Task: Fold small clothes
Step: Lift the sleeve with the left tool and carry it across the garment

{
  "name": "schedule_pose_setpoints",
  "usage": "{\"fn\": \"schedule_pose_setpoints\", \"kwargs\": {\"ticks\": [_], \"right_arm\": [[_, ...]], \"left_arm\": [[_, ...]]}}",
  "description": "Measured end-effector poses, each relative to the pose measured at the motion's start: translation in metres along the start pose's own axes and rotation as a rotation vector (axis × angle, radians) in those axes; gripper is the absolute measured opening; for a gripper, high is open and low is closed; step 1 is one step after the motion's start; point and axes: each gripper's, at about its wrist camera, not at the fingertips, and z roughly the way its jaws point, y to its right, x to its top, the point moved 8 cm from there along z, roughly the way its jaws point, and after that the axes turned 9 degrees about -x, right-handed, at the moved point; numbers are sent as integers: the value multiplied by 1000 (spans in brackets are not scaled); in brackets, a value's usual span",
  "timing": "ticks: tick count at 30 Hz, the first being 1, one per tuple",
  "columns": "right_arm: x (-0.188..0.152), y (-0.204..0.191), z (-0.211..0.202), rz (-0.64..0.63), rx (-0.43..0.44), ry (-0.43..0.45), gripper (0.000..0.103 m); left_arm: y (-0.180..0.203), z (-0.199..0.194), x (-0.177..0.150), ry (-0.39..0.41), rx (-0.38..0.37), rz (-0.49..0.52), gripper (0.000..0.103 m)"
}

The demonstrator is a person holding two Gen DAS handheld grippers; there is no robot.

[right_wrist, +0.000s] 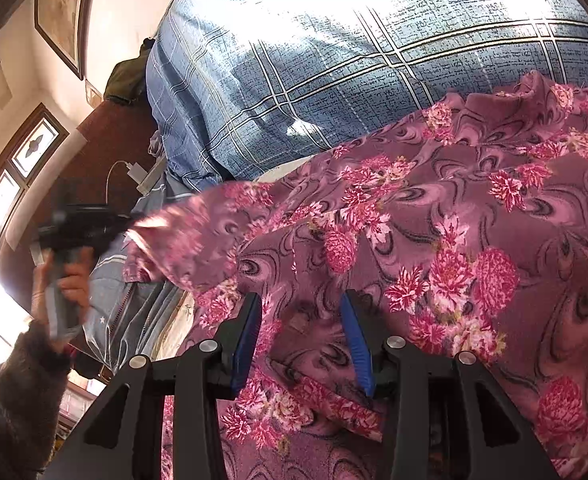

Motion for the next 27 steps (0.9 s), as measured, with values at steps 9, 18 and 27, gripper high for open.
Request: {"fn": "schedule_pose_setpoints", "kwargs": {"ticks": [9, 18, 27], "right_arm": [[0, -3, 1, -4, -9, -4, 43], [1, -3, 1, 0, -6, -3, 43], [1, -2, 1, 3, -2, -3, 43]], "left_arm": [[-103, -20, -122, -213, 49, -266, 7], [-101, -52, -84, -78, 71, -247, 50], [-109, -42, -89, -48, -37, -438, 50]]}}
